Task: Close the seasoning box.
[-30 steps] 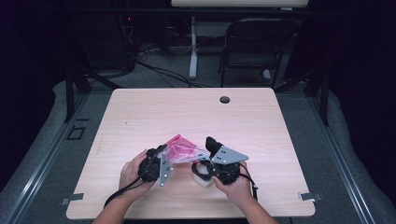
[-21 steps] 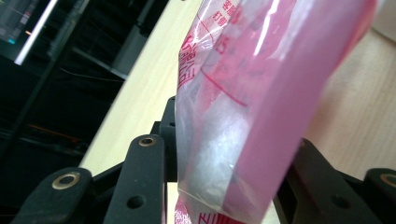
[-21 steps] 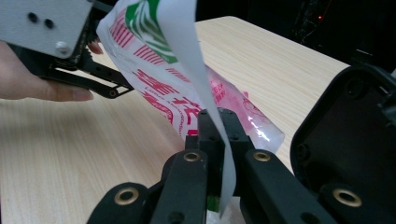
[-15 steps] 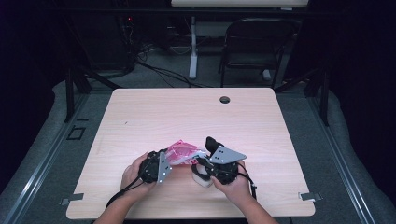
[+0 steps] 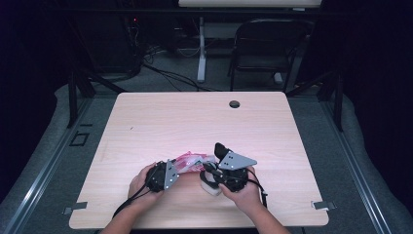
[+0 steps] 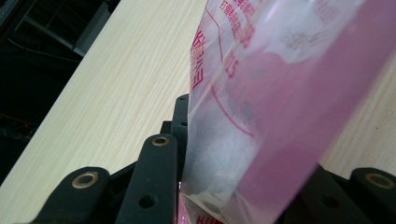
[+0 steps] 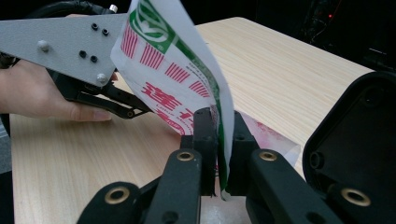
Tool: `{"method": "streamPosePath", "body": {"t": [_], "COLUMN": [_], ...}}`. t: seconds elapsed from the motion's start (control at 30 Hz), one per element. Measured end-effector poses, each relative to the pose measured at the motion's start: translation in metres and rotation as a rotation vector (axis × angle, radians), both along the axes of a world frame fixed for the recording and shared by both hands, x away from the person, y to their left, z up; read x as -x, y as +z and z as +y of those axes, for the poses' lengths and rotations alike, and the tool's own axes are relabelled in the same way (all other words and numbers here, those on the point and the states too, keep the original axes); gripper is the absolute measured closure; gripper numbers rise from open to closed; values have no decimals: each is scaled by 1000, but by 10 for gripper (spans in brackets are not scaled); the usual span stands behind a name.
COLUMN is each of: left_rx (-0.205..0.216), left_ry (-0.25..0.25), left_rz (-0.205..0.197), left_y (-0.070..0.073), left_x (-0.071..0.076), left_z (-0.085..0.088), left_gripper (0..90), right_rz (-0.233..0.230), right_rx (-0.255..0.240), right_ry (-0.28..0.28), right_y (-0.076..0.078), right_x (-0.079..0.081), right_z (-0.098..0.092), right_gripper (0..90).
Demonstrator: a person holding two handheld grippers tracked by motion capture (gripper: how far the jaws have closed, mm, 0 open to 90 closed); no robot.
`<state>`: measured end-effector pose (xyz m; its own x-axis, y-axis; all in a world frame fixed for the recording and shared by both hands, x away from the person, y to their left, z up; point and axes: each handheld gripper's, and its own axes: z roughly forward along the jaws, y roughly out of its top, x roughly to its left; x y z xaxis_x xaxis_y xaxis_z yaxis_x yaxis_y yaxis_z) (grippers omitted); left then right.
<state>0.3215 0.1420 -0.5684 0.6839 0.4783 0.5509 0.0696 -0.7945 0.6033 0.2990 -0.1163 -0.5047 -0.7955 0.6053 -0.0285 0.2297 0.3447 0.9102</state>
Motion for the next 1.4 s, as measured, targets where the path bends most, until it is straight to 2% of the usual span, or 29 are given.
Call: {"method": "streamPosePath", "body": {"t": [0.4, 0.63, 0.77, 1.03, 1.4], "left_rx": [58, 157, 192, 222, 319], "left_ry": [0, 42, 61, 68, 124], "left_rz": [61, 122, 142, 161, 203], "left_y": [0, 0, 0, -1, -2], "left_x": [-6, -14, -16, -19, -27], "left_z": [6, 17, 21, 26, 40], "left_gripper": [748, 751, 752, 754, 766], "right_rz": [4, -5, -14, -20, -12], "right_rx": [-53, -103, -127, -146, -174], "right_ry": [8, 2, -16, -27, -80], "right_y": [4, 6, 6, 7, 5], "right_x": [1, 1, 0, 1, -2], "right_z": [-2, -6, -9, -13, -20], "right_gripper": [653, 517, 502, 501, 512]}}
